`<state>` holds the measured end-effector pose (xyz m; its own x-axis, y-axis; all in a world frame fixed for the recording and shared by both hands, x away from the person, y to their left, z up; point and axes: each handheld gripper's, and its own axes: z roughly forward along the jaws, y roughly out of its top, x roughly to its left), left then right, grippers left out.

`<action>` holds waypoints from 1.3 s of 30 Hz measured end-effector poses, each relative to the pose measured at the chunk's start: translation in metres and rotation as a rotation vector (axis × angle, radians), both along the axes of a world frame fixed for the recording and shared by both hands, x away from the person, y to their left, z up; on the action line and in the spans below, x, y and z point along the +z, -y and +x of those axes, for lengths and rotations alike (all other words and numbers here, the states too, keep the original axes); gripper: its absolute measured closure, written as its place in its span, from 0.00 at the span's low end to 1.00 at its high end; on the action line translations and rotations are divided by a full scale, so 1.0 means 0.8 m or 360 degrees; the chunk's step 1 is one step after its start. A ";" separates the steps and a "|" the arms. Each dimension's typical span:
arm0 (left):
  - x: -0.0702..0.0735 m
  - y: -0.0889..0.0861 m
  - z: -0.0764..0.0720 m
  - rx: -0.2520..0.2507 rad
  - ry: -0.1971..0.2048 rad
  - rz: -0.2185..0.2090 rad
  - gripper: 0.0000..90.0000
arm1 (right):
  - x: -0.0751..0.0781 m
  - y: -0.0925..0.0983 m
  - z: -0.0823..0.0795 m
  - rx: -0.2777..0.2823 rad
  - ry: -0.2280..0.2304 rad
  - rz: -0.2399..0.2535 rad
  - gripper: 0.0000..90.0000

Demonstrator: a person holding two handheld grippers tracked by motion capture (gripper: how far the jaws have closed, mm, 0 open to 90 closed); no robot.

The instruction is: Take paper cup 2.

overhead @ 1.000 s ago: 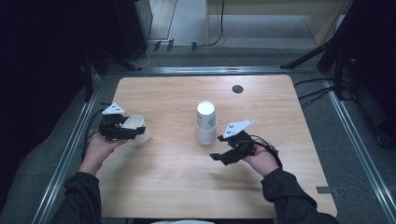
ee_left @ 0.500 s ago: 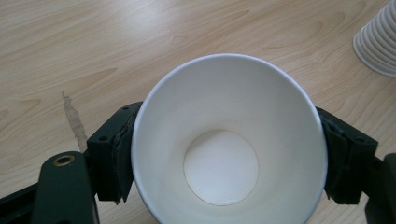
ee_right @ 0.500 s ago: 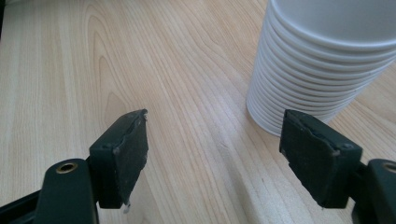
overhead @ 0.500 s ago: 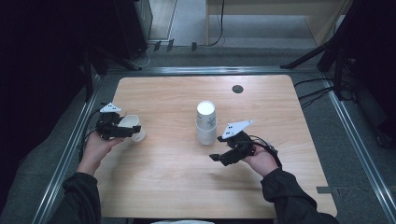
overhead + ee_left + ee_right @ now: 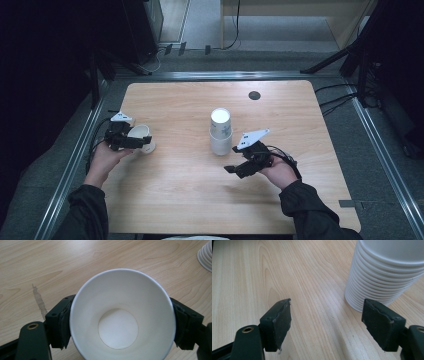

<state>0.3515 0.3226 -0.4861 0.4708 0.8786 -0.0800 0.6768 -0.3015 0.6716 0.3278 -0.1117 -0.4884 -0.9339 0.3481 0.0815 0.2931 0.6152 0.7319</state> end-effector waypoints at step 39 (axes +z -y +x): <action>0.005 0.007 -0.001 -0.0060 -0.0041 -0.0039 0.14 | -0.002 -0.003 -0.002 0.0018 0.0011 -0.0037 0.26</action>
<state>0.3507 0.3168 -0.4823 0.5011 0.8579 -0.1137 0.6824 -0.3110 0.6615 0.3262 -0.1095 -0.4898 -0.9382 0.3395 0.0667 0.2811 0.6354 0.7192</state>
